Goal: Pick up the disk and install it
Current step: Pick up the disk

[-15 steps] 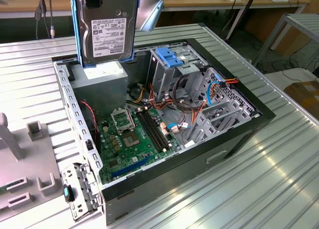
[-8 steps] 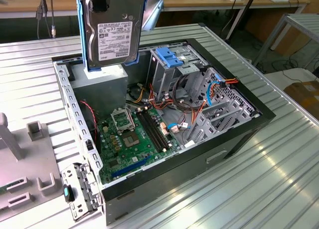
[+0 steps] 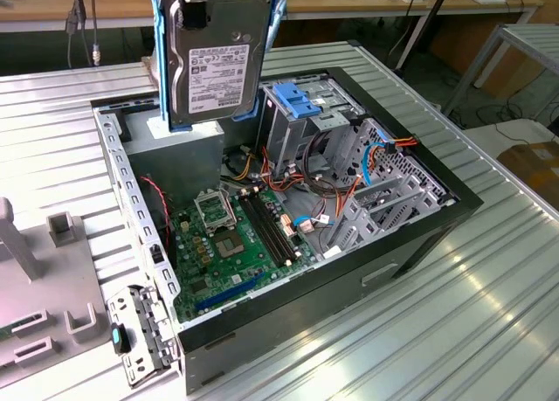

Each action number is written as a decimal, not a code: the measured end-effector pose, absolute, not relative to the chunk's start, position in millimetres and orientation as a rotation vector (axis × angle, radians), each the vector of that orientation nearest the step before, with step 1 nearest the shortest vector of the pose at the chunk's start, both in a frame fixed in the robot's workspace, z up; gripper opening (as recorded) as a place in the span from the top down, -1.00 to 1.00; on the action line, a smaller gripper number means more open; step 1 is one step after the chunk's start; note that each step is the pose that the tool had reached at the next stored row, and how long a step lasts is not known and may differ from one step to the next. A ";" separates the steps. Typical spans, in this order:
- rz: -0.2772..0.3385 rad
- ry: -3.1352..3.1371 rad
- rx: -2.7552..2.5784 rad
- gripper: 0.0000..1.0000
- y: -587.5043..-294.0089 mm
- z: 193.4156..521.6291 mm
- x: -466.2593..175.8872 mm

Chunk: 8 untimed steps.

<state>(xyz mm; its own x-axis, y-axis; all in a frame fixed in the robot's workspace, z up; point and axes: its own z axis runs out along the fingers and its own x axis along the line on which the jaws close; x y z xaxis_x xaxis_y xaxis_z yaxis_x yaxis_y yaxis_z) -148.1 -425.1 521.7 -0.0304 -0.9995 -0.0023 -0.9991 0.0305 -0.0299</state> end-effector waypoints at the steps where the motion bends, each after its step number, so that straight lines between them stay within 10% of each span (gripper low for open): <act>1: -0.031 2.239 -2.171 0.26 -425.6 521.1 -144.1; 8: -0.031 2.241 -2.169 0.26 -427.3 520.1 -134.5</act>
